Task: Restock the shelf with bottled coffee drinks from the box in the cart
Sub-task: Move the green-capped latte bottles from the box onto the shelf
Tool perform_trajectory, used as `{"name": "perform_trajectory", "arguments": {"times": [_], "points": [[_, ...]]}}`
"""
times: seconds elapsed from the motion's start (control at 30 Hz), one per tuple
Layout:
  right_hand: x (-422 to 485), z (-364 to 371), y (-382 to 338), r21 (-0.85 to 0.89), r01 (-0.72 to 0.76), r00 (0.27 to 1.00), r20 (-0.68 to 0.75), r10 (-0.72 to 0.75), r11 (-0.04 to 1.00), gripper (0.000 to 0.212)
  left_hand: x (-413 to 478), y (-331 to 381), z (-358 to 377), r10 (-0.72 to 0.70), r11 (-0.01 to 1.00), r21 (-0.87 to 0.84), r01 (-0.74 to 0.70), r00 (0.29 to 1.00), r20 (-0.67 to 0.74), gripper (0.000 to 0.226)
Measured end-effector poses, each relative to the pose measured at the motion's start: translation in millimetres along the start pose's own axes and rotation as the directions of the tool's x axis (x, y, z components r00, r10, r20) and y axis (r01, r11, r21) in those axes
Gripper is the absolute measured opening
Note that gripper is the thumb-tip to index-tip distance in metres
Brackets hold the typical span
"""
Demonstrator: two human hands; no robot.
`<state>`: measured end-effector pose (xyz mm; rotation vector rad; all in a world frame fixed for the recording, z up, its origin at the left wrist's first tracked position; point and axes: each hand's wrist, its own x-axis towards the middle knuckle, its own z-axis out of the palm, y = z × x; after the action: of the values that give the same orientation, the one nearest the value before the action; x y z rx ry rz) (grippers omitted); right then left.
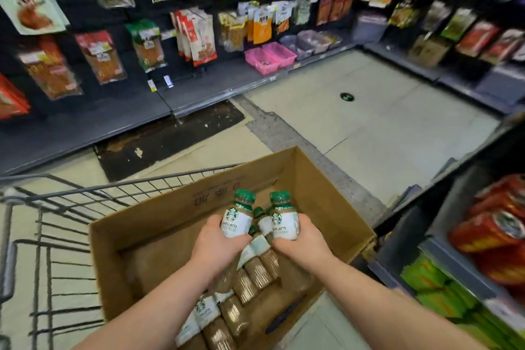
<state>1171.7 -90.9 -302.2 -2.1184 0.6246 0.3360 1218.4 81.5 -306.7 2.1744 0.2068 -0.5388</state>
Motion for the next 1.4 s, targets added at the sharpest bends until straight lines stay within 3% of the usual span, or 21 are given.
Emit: {"name": "perform_trajectory", "arguments": {"times": [0.1,0.3,0.5,0.67,0.9,1.2,1.4], "points": [[-34.5,-14.0,-6.7,0.035,0.003,0.997,-0.081,0.0,0.999,0.043,-22.4,13.3,-1.3,0.096,0.995,-0.017,-0.095,0.995,0.031,0.044],[-95.8,-31.5,6.1,0.127,-0.053,0.973,-0.217,0.08,0.99,0.062,-64.7,35.0,15.0,0.209,0.976,-0.085,-0.199,0.97,0.123,0.038],[-166.9,-63.0,38.0,0.237,-0.067,0.92,-0.362,0.152,0.969,0.032,-112.6,64.6,53.8,0.346,0.937,-0.063,-0.343,0.893,0.288,0.041],[-222.6,-87.3,74.8,0.36,-0.127,0.812,-0.498,0.306,0.924,0.038,-159.4,89.1,97.2,0.443,0.889,-0.075,-0.452,0.803,0.399,0.034],[-319.4,-113.7,140.6,0.453,-0.14,0.674,-0.608,0.42,0.88,0.037,-251.4,102.6,166.2,0.516,0.824,-0.114,-0.555,0.653,0.555,0.041],[-492.2,-134.6,250.6,0.58,-0.125,0.45,-0.69,0.567,0.805,0.037,-434.3,79.1,262.0,0.529,0.769,-0.183,-0.613,0.448,0.721,0.038],[-608.2,-146.8,314.1,0.631,-0.042,0.358,-0.714,0.601,0.775,0.04,-560.8,59.3,316.6,0.53,0.736,-0.208,-0.644,0.356,0.77,0.045]]}}
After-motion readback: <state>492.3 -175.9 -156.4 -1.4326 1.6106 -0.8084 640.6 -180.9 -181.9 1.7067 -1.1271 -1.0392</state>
